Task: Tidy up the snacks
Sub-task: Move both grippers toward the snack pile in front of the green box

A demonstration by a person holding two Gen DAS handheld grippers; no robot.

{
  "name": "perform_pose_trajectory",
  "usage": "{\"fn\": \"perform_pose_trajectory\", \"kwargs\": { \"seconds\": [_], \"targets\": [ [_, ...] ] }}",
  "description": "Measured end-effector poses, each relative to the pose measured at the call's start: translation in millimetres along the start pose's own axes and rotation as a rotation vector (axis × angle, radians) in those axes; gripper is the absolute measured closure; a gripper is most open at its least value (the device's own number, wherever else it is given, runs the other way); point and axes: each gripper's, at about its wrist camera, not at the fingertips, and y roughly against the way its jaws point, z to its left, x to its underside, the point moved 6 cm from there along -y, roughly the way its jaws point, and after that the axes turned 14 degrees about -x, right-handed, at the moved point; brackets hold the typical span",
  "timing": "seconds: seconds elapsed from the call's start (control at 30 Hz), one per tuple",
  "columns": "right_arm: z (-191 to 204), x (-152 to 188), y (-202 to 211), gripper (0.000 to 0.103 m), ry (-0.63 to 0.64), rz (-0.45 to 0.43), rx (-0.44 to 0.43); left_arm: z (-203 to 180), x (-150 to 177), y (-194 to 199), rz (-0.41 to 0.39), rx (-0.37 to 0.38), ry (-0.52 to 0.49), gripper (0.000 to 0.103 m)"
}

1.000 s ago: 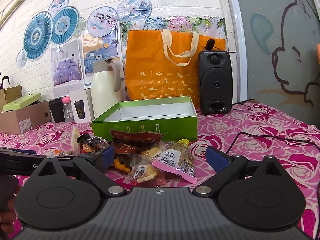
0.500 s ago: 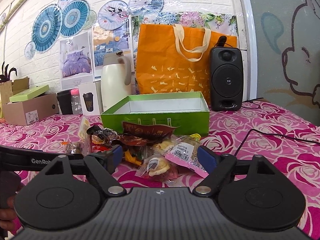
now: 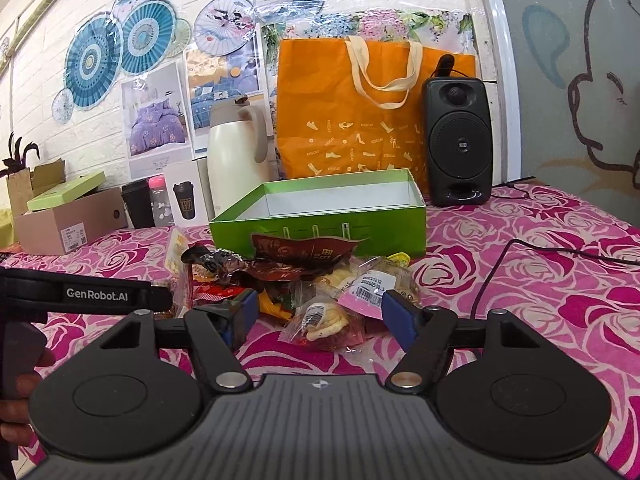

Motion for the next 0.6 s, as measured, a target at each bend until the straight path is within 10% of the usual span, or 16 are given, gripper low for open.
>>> {"fn": "perform_pose_trajectory", "kwargs": {
  "seconds": [0.6],
  "targets": [
    [4.9, 3.2, -2.4, 0.005, 0.011, 0.017, -0.037, -4.7, 5.9, -2.2, 0.009, 0.005, -0.041, 0.008]
  ]
}}
